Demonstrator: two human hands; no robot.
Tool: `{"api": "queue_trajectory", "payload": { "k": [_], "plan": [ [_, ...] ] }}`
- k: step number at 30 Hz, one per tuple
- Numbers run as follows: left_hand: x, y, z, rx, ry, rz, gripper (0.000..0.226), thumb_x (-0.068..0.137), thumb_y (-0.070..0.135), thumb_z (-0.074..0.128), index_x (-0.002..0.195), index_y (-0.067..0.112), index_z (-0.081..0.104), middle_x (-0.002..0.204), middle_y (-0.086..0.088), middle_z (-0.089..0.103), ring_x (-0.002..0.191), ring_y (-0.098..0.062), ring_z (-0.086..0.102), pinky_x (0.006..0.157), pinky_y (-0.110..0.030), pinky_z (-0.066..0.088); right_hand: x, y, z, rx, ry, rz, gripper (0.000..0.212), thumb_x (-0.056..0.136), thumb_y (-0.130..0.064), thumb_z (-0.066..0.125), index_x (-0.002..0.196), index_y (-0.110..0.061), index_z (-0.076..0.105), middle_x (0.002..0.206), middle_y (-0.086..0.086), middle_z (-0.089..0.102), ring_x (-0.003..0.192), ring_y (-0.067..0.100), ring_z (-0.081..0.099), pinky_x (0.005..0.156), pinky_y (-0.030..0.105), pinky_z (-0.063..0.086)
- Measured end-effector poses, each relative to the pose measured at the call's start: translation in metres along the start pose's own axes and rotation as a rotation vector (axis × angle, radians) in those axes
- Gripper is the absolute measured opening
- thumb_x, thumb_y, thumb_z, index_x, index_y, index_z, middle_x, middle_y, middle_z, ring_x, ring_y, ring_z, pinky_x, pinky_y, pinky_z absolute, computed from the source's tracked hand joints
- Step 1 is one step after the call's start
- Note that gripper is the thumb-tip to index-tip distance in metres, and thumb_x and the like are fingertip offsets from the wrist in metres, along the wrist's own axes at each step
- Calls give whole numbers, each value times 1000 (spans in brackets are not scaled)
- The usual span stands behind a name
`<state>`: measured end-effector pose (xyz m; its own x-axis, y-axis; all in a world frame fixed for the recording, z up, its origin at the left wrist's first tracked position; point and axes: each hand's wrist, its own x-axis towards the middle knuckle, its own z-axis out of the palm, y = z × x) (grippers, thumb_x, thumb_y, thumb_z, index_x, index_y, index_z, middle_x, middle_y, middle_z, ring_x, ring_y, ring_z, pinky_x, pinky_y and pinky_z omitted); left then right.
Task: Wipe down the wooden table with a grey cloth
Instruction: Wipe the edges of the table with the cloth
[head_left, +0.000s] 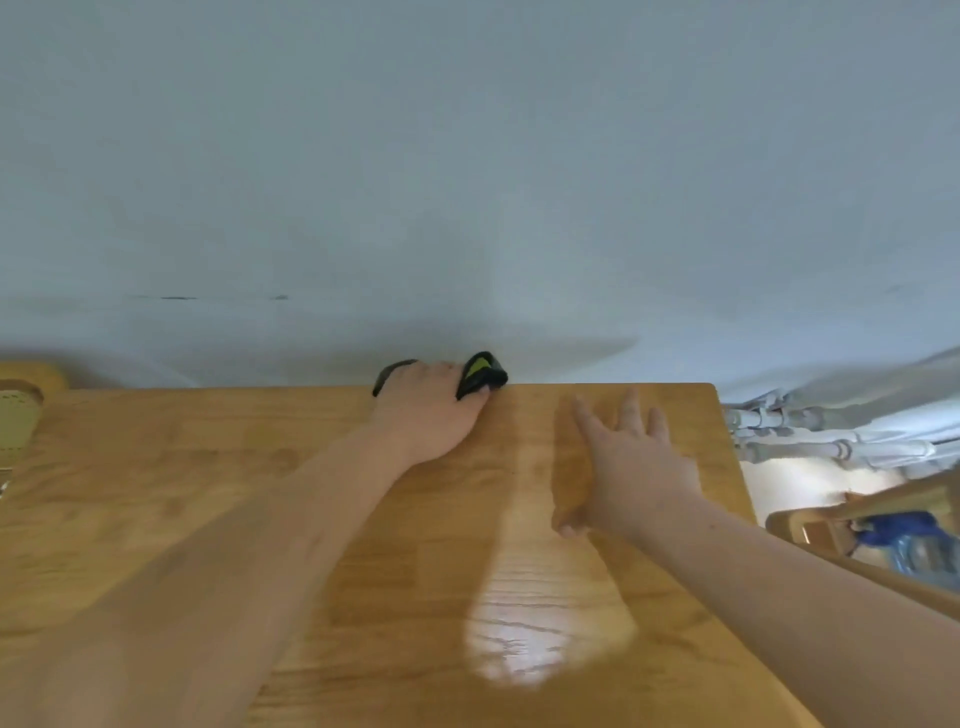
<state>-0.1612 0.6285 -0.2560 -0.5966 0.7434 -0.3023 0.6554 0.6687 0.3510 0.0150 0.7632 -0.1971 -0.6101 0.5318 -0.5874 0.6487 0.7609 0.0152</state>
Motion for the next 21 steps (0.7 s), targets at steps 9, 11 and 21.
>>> {"api": "queue_trajectory", "payload": {
  "k": [9, 11, 21],
  "plan": [
    [42, 23, -3, 144, -246, -142, 47, 106, 54, 28, 119, 26, 64, 112, -1, 71, 97, -23, 65, 83, -34, 51, 7, 81, 32, 151, -69, 39, 135, 67, -54, 91, 161, -48, -5, 172, 6, -19, 157, 43, -11, 117, 64, 34],
    [50, 65, 12, 121, -177, -129, 45, 104, 53, 30, 109, 24, 65, 100, -1, 70, 88, -23, 65, 80, -36, 53, 10, 81, 31, 161, -83, 43, 137, 65, -51, 93, 162, -46, -5, 171, 8, -19, 156, 45, -10, 114, 66, 37],
    [77, 126, 13, 32, -348, 13, 46, 109, 54, 30, 141, 31, 54, 134, 0, 65, 120, -24, 59, 92, -32, 43, 18, 96, 43, 159, -76, -47, 137, 69, -60, 88, 161, -43, -12, 169, 11, -26, 155, 47, -13, 116, 68, 33]
  ]
}}
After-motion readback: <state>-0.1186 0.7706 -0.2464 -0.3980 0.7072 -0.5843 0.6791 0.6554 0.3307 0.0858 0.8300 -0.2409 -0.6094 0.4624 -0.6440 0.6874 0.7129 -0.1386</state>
